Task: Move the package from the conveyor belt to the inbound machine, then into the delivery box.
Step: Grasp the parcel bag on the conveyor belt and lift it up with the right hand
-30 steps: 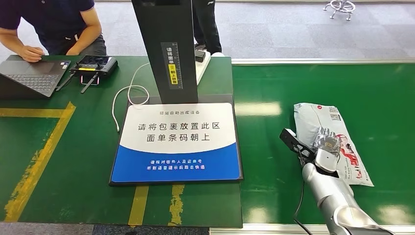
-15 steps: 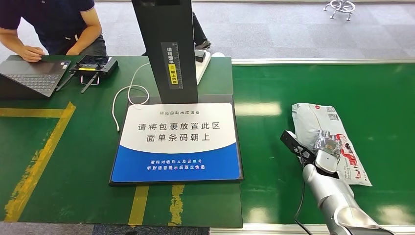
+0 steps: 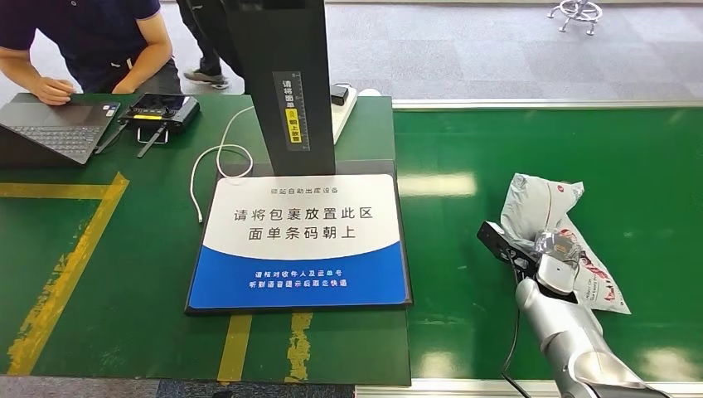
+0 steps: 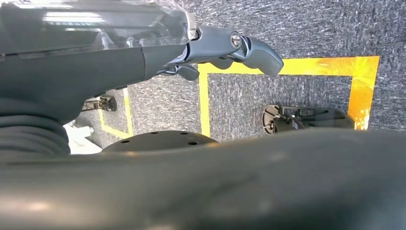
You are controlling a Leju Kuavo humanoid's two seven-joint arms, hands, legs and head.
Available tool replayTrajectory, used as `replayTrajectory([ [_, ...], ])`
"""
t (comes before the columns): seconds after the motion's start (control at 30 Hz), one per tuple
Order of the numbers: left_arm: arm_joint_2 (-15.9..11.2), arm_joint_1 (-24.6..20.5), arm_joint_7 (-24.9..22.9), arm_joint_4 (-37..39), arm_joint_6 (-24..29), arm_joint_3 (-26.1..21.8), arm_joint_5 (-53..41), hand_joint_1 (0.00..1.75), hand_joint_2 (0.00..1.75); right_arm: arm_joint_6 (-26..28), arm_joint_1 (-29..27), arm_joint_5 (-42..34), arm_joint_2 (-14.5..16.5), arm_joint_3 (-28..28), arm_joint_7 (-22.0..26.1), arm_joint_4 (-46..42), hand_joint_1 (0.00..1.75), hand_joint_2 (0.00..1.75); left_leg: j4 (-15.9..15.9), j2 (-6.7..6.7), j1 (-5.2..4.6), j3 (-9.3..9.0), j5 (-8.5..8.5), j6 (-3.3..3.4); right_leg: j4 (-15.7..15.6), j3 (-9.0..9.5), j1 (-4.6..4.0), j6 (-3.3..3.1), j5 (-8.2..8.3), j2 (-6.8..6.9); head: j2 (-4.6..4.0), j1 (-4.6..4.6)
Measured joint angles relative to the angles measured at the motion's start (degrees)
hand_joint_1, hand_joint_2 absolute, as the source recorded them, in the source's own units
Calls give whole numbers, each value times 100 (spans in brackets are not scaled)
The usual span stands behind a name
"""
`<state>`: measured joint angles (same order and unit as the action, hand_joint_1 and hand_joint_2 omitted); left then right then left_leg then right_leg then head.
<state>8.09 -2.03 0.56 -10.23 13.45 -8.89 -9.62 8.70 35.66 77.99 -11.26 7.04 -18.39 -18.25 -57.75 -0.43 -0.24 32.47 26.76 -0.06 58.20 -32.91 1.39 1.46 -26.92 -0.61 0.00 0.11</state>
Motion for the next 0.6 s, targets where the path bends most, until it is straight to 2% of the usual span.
replayTrajectory([
  [0.6,0,0,42,0,3,-75,-17,0,0,467,-46,2,16,100,210,0,175,175,0,0,0,1,0,0,0,-1,0,0,0,0,0,0],
])
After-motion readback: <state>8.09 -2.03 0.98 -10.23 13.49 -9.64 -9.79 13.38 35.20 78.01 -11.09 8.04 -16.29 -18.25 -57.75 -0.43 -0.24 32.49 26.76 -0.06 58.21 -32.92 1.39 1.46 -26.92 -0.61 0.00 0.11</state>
